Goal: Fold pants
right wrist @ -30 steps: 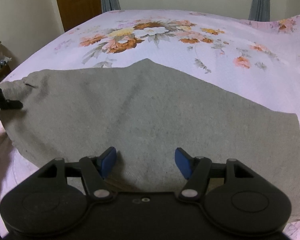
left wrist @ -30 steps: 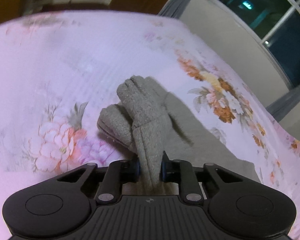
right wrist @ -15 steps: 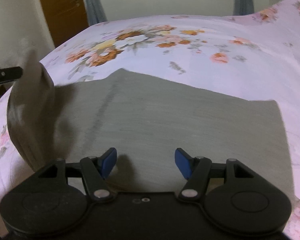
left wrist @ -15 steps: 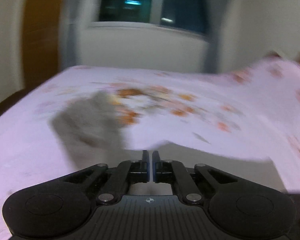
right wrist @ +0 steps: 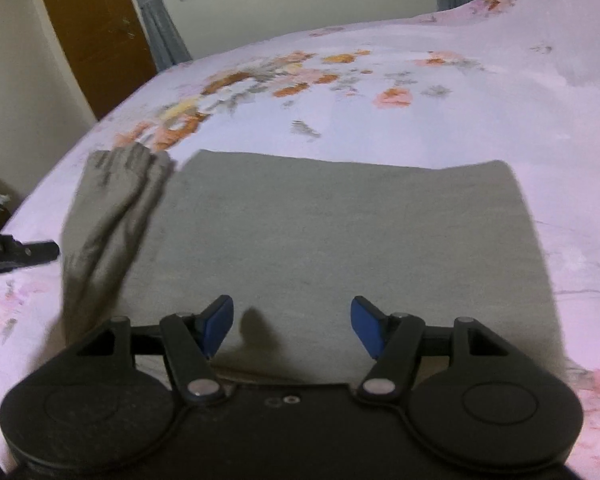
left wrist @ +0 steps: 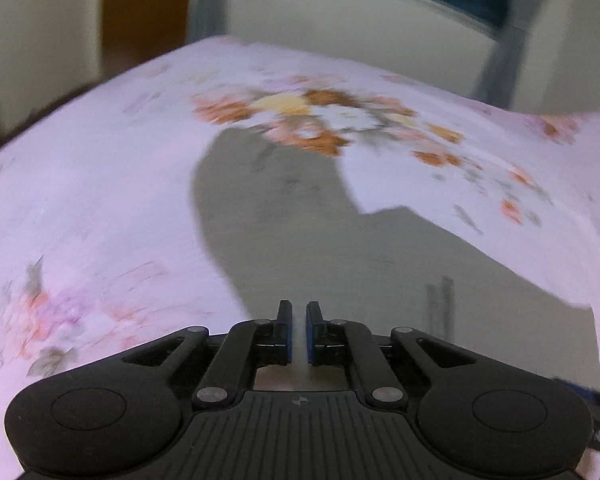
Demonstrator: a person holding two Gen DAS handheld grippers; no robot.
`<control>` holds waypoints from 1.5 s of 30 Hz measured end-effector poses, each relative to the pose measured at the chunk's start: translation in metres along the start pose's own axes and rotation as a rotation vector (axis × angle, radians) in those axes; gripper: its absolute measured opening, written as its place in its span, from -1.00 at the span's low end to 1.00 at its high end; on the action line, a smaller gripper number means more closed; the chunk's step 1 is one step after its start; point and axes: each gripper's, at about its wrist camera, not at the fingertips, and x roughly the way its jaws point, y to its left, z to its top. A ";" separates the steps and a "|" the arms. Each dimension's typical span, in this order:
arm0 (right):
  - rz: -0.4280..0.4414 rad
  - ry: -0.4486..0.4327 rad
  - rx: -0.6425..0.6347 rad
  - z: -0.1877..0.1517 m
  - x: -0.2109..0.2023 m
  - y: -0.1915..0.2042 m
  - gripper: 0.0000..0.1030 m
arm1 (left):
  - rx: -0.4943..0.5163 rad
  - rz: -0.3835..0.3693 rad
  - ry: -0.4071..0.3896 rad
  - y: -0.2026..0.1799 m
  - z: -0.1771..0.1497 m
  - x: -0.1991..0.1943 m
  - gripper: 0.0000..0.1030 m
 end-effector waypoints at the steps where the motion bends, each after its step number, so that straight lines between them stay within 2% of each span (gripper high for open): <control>1: 0.019 0.004 -0.005 0.004 0.004 0.005 0.28 | -0.046 0.002 0.017 0.012 0.001 0.004 -0.89; 3: 0.072 0.023 -0.016 0.014 0.015 0.017 0.28 | -0.104 -0.006 0.049 0.022 0.001 0.017 -0.87; 8: 0.196 0.070 -0.003 0.041 0.049 0.047 0.34 | -0.139 -0.016 0.087 0.029 0.001 0.052 -0.81; 9: 0.218 0.078 0.013 0.048 0.057 0.051 0.40 | -0.150 -0.017 0.090 0.031 0.001 0.055 -0.79; 12: 0.253 0.089 0.020 0.070 0.080 0.063 0.52 | -0.163 -0.017 0.090 0.034 0.009 0.068 -0.74; 17: 0.293 0.121 -0.025 0.099 0.119 0.090 0.45 | -0.165 -0.010 0.084 0.037 0.034 0.092 -0.65; 19: 0.302 0.151 -0.039 0.103 0.135 0.097 0.29 | -0.162 -0.002 0.088 0.036 0.041 0.101 -0.50; 21: 0.309 0.173 -0.055 0.104 0.149 0.105 -0.04 | -0.152 -0.001 0.094 0.035 0.045 0.107 -0.32; 23: 0.312 0.191 -0.077 0.104 0.158 0.111 -0.18 | -0.149 -0.002 0.095 0.035 0.047 0.112 -0.25; 25: 0.317 0.199 -0.079 0.104 0.161 0.114 -0.21 | -0.132 0.008 0.091 0.033 0.049 0.114 -0.20; 26: 0.323 0.203 -0.076 0.104 0.164 0.115 -0.31 | -0.124 0.011 0.088 0.032 0.049 0.115 -0.19; 27: 0.326 0.207 -0.076 0.105 0.165 0.115 -0.54 | -0.120 0.012 0.087 0.032 0.049 0.115 -0.19; 28: 0.328 0.201 -0.077 0.106 0.163 0.115 -0.65 | -0.121 0.012 0.087 0.033 0.048 0.114 -0.19; 30: 0.354 0.168 -0.068 0.107 0.152 0.114 -0.74 | -0.124 0.003 0.081 0.033 0.047 0.110 -0.19; 36: 0.362 0.010 -0.150 0.103 0.088 0.131 -0.80 | -0.108 -0.051 0.031 0.024 0.039 0.079 -0.19; 41: 0.339 -0.126 -0.196 0.083 0.012 0.125 -0.81 | -0.005 -0.140 -0.031 -0.013 0.025 0.034 -0.19; 45: 0.276 -0.179 -0.132 0.054 -0.044 0.087 -0.81 | 0.099 -0.242 -0.048 -0.057 0.002 0.003 -0.19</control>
